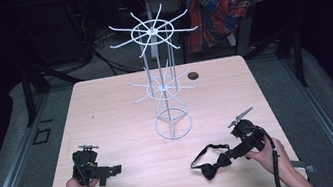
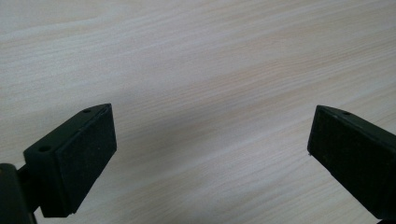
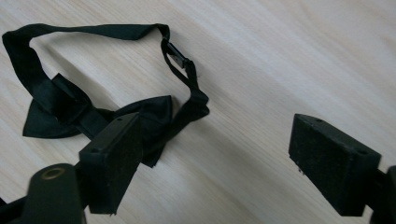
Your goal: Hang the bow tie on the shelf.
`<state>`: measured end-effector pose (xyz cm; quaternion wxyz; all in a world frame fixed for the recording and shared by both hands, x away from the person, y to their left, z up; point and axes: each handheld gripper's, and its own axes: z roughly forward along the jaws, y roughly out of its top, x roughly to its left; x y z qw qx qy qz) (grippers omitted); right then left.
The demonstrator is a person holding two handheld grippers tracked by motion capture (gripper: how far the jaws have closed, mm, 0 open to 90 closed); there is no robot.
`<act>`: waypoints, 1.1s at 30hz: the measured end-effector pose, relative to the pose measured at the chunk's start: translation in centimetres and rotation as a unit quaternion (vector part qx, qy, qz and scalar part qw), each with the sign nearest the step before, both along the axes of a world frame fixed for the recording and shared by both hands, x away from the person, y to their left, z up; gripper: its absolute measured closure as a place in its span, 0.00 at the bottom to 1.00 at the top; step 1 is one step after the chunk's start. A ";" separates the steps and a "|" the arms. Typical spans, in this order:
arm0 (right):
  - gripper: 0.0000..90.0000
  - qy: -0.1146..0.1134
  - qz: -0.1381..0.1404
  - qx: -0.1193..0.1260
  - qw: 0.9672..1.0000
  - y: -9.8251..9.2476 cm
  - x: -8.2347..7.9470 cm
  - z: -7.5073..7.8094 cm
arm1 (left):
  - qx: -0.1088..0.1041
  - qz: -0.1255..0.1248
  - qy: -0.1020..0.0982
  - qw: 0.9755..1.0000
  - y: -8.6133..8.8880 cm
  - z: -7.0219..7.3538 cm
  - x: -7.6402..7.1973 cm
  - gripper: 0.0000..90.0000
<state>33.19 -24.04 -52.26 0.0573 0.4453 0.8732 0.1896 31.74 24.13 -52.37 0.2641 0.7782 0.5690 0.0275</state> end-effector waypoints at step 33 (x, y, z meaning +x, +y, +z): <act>0.96 -0.022 0.020 -0.020 0.999 2.2 1.1 0.4 | 0.011 -0.011 -0.002 1.000 -0.4 0.1 -0.2 0.03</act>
